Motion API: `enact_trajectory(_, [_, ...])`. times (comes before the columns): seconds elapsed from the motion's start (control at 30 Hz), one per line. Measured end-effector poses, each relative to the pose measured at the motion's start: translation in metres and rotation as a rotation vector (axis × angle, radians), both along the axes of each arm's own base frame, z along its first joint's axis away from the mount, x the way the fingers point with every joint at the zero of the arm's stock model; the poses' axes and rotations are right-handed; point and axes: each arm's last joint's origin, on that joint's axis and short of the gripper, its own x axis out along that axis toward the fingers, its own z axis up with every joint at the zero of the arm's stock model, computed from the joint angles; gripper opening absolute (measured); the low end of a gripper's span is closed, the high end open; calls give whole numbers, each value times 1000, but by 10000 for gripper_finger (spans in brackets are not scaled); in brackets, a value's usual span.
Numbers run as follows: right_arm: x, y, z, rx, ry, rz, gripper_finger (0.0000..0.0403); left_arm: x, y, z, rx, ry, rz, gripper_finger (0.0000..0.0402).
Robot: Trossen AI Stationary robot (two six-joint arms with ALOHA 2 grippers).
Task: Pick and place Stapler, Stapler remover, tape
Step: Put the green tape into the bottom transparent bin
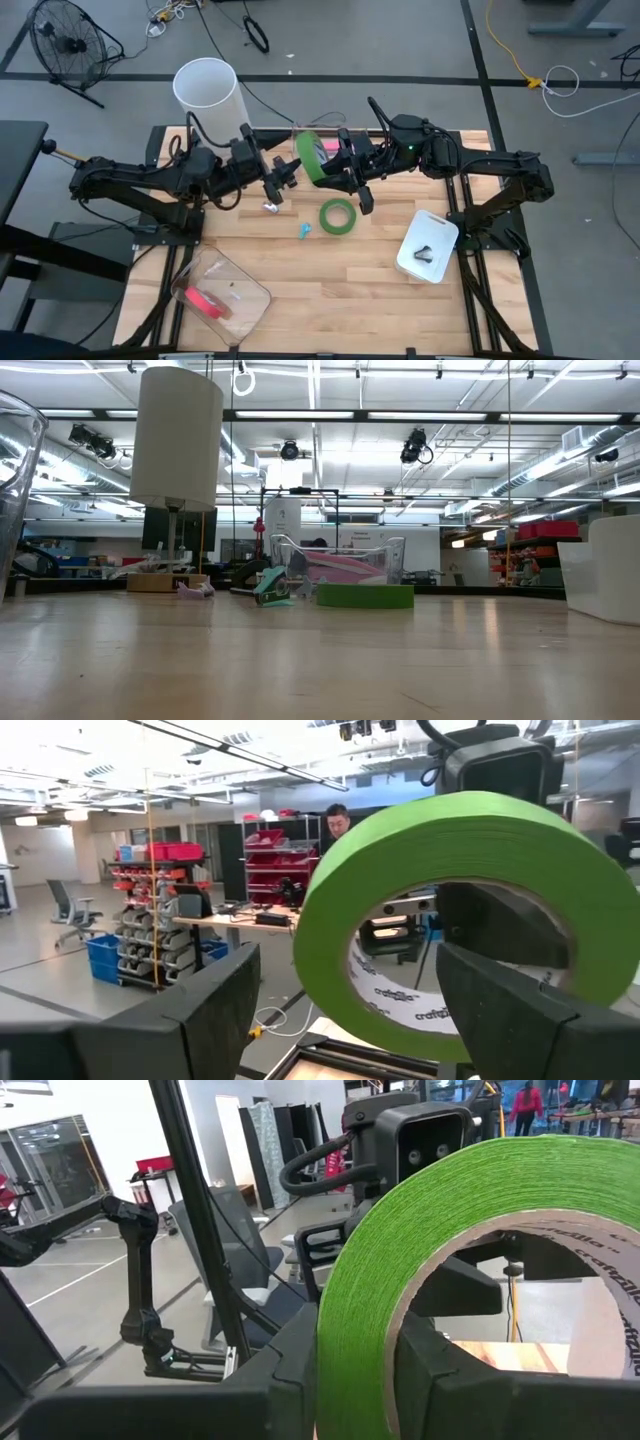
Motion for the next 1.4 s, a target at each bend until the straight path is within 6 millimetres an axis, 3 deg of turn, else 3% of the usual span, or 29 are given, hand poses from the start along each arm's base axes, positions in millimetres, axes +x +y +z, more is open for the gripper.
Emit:
enact_trajectory(0.3, [0, 0, 0, 0, 0, 0, 78, 0, 1, 2, -2, -6, 5, 307])
enact_trajectory(0.6, [0, 0, 3, -4, -27, -7, 78, -3, 9, 35, -6, 7, 24, 307])
enact_trajectory(1.4, [-1, 1, 3, -3, -23, 15, 78, 5, 10, 30, -91, -4, -69, 307])
